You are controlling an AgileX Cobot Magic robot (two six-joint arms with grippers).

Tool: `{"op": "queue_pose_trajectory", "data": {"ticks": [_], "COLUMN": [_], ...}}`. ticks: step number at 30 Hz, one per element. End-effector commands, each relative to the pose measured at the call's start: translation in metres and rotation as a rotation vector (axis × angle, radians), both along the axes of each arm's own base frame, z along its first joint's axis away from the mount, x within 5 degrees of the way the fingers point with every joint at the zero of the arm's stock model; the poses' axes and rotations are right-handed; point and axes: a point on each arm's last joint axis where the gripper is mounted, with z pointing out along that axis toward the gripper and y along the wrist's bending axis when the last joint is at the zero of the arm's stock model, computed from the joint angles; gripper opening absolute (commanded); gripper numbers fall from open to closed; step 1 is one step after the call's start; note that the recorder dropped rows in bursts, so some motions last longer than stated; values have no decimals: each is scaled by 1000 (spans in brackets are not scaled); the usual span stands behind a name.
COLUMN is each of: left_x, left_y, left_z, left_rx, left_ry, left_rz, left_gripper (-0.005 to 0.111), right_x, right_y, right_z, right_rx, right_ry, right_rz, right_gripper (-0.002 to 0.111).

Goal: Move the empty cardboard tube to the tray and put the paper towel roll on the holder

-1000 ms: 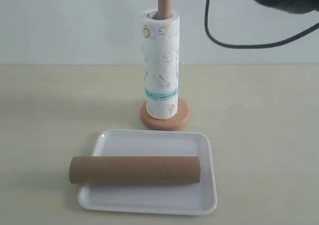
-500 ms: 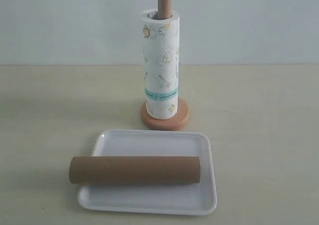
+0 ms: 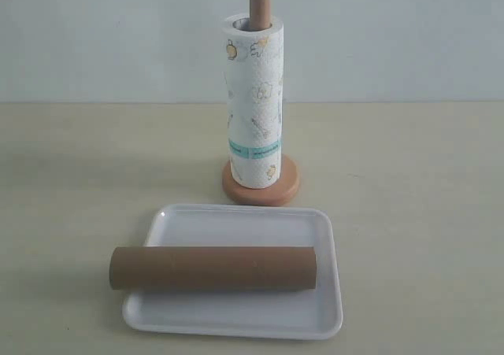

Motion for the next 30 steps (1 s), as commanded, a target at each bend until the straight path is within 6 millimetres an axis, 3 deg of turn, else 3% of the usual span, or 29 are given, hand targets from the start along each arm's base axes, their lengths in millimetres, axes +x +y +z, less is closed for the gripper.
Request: {"op": "queue_pose_trajectory", "data": {"ticks": [1, 3, 5, 12, 30], "left_x": [0, 0, 0, 0, 0], "left_y": [0, 0, 0, 0, 0], "left_z": [-1, -1, -1, -1, -1], "left_rx": [-9, -9, -9, -9, -9], "left_ry": [-3, -3, -3, -3, -3], "left_rz": [4, 4, 4, 4, 4], "left_gripper": [4, 4, 4, 4, 4], "right_x": [-6, -10, -13, -18, -18], "right_y": [-60, -72, -76, -68, -66], "right_z": [-1, -6, -12, -33, -34], "right_rx": [152, 130, 137, 254, 267], "right_ry": [47, 91, 161, 412, 426], "right_rz": [-556, -688, -744, -719, -709], "right_gripper": [8, 0, 0, 0, 0]}}
